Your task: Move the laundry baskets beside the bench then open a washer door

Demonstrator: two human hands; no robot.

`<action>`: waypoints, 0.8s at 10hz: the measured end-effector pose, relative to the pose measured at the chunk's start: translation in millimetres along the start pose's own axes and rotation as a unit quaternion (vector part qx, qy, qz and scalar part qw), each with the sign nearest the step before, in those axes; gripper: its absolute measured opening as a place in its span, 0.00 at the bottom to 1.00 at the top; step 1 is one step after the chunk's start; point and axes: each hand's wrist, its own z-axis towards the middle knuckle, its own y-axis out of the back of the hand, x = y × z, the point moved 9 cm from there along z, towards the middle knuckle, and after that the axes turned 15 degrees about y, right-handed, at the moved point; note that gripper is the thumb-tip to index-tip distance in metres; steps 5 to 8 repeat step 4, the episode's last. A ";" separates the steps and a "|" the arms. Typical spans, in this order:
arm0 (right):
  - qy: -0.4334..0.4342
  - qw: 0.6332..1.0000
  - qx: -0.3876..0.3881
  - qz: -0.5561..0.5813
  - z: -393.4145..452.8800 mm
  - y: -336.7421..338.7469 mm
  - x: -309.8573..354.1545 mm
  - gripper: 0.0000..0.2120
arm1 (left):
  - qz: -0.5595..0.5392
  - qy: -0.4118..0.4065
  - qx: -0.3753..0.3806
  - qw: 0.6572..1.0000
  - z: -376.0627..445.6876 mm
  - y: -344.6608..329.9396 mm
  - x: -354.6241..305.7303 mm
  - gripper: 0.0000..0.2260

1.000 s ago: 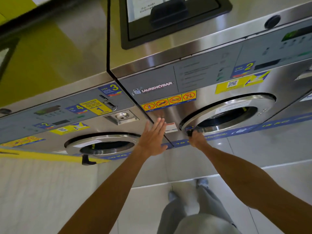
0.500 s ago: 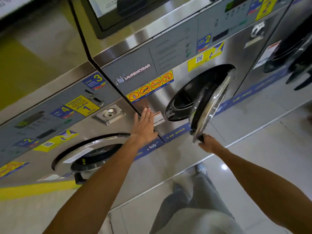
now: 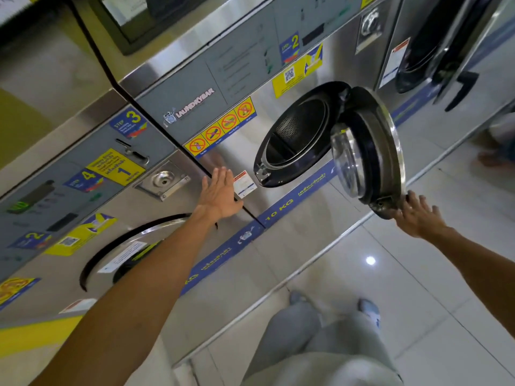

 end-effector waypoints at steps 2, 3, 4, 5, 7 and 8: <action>0.013 0.999 0.024 -0.018 -1.0 6.7 -28.6 0.30 | -0.054 0.013 0.023 0.998 -32.0 -9.6 -8.1 0.44; 0.014 1.000 0.026 -0.010 -8.2 12.0 -32.9 0.32 | -0.077 0.020 0.028 0.996 -58.4 -16.9 -24.5 0.44; -0.019 0.999 0.019 0.025 -23.8 -2.9 -30.5 0.38 | -0.105 0.019 0.034 0.994 -91.5 -34.4 -47.1 0.42; -0.019 0.999 0.019 0.025 -23.8 -2.9 -30.5 0.38 | -0.105 0.019 0.034 0.994 -91.5 -34.4 -47.1 0.42; -0.019 0.999 0.019 0.025 -23.8 -2.9 -30.5 0.38 | -0.105 0.019 0.034 0.994 -91.5 -34.4 -47.1 0.42; -0.019 0.999 0.019 0.025 -23.8 -2.9 -30.5 0.38 | -0.105 0.019 0.034 0.994 -91.5 -34.4 -47.1 0.42</action>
